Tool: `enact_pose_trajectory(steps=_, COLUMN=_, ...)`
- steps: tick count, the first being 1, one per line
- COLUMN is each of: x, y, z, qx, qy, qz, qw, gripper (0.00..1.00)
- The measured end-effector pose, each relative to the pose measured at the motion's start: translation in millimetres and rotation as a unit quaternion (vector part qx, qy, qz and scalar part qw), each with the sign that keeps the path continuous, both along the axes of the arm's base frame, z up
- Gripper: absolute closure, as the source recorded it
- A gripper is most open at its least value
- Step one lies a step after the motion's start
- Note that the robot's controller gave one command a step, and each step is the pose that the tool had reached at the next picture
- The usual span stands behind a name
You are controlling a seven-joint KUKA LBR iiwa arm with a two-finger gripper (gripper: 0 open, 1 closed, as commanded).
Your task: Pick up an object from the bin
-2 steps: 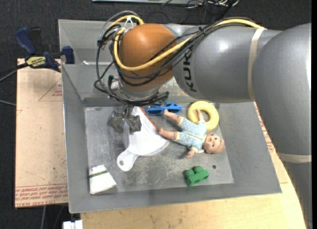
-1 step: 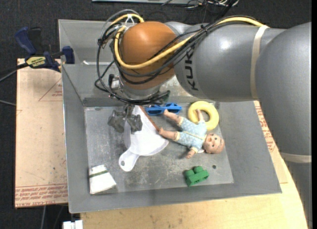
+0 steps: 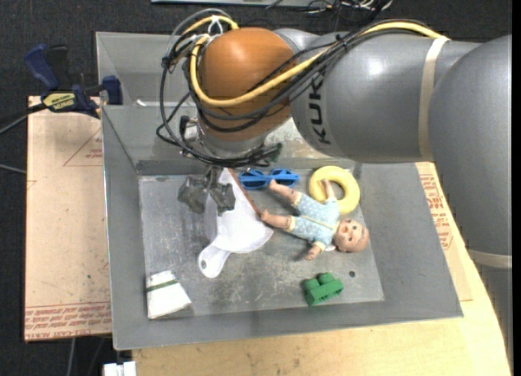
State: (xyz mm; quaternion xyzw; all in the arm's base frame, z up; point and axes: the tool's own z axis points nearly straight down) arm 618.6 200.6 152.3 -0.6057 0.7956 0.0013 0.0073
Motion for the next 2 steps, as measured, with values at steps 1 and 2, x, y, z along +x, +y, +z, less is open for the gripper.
enact_pose_trajectory(steps=1, x=1.4, y=0.5, z=7.1, qx=0.001, qy=-0.0027, qz=0.0, qw=1.0, gripper=1.0)
enact_pose_trajectory(steps=2, x=1.1, y=0.6, z=9.2, qx=0.001, qy=-0.0021, qz=-0.001, qw=1.0, gripper=1.0)
